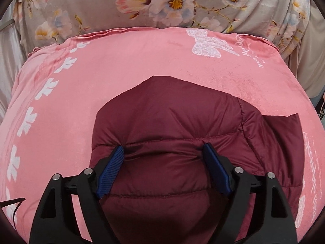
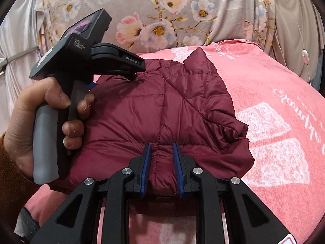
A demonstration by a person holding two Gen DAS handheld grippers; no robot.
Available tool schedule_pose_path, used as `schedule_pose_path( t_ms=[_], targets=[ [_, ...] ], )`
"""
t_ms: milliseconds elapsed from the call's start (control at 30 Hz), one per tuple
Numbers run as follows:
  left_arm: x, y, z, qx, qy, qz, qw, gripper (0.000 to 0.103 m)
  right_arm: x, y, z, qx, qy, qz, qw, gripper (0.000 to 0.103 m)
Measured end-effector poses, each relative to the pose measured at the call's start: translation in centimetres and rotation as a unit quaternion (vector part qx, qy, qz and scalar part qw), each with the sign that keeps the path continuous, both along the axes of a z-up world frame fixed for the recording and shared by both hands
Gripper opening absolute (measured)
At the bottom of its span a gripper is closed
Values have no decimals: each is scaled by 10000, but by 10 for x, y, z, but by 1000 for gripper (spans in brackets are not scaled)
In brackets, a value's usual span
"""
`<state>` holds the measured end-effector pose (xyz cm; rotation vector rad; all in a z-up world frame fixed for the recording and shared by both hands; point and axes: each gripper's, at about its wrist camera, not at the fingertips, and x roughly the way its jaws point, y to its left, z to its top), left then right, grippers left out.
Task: Fold large clothes
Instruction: 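Grasp the bundle with both grippers and lift it off the blanket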
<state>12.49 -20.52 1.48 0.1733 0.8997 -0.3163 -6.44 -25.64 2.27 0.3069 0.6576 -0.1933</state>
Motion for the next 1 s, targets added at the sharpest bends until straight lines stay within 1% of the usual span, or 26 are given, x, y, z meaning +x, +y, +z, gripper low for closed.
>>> schedule_pose_path(
  t_ms=[67,100,133,167,200,233,267,300,333,367,467,533,600,667,700,767,800,833,867,900,933,967,1000],
  targets=[
    [4,11,2,-309,164,-39,9994,79,-3,-4,12,23,-23,-29,10000,23],
    [4,18,7,-475,239,-41,9986,79,-6,-9,21,41,-131,-114,9998,27],
    [3,35,15,-791,339,-1,9963,79,-13,-18,33,92,-309,-248,9992,38],
    [1,49,22,-1029,413,25,9938,80,-17,-24,40,125,-426,-354,9984,46],
    [-2,62,28,-1236,486,51,9911,83,-21,-34,48,162,-549,-530,9969,64],
    [-6,85,35,-1579,631,131,9853,90,-22,-43,52,220,-584,-646,9960,71],
    [-10,102,39,-1842,735,220,9799,93,-21,-51,52,316,-556,-694,9955,71],
    [-15,122,40,-2178,852,334,9717,93,-18,-59,50,418,-496,-716,9953,71],
    [-19,135,40,-2365,956,404,9661,95,-15,-65,46,516,-417,-735,9951,71],
    [-24,149,37,-2534,1095,482,9599,95,-9,-74,36,730,-238,-754,9942,71],
    [-39,167,18,-2795,1502,545,9468,95,1,-88,11,1281,81,-724,9891,71],
    [-45,167,4,-2846,1737,493,9415,95,5,-91,-7,1658,250,-664,9836,71],
    [-48,161,-11,-2960,1966,398,9339,95,8,-94,-21,2044,302,-619,9765,72],
    [-47,154,-22,-3016,2133,347,9286,95,6,-94,-31,2298,316,-610,9708,74],
    [-46,151,-28,-3057,2216,317,9254,95,8,-94,-34,2397,311,-599,9685,74],
    [-43,144,-41,-3208,2431,252,9151,95,11,-93,-40,2542,274,-594,9649,75],
    [-42,142,-44,-3258,2497,244,9116,95,12,-92,-40,2545,259,-579,9650,75],
    [-40,140,-49,-3371,2576,206,9053,96,15,-90,-40,2515,263,-546,9660,75],
    [-40,138,-51,-3407,2598,171,9034,96,19,-89,-39,2504,273,-514,9664,75],
    [-40,136,-51,-3424,2590,125,9031,95,23,-87,-38,2510,266,-463,9665,70],
    [-40,134,-51,-3472,2578,32,9017,89,26,-85,-38,2535,260,-406,9661,59],
    [-41,132,-50,-3480,2598,-23,9008,85,29,-85,-36,2590,231,-317,9651,51],
    [-41,130,-48,-3468,2587,-43,9015,81,28,-85,-34,2607,180,-282,9649,37]
  ],
)
